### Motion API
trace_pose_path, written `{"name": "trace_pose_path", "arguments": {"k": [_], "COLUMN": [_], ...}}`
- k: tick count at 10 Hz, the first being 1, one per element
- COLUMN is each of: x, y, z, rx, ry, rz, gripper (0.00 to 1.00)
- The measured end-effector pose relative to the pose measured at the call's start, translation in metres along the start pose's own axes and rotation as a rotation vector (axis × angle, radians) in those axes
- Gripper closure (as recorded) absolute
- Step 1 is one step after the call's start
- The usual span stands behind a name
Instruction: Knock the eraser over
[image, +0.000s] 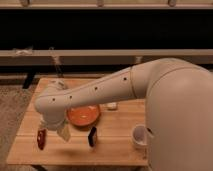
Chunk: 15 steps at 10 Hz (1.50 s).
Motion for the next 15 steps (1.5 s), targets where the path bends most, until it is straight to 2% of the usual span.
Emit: {"name": "trace_pose_path", "arguments": {"k": [4,5,6,8,11,15], "x": [0.052,0.056,0.057,0.058,0.052,0.051], "y": [0.056,0.063,0.069,0.098,0.128,0.131], "z": [-0.005,-0.004,-0.003,-0.004,-0.014,-0.017], "rx": [-0.026,-0.033,-0.035,-0.05,-0.084,-0.09], "ry": [0.025,0.031,0.033,0.044,0.065,0.07], "rz": [0.075,0.086,0.1,0.151,0.2,0.206], "gripper": [0.2,0.2,0.2,0.2,0.2,0.2]}}
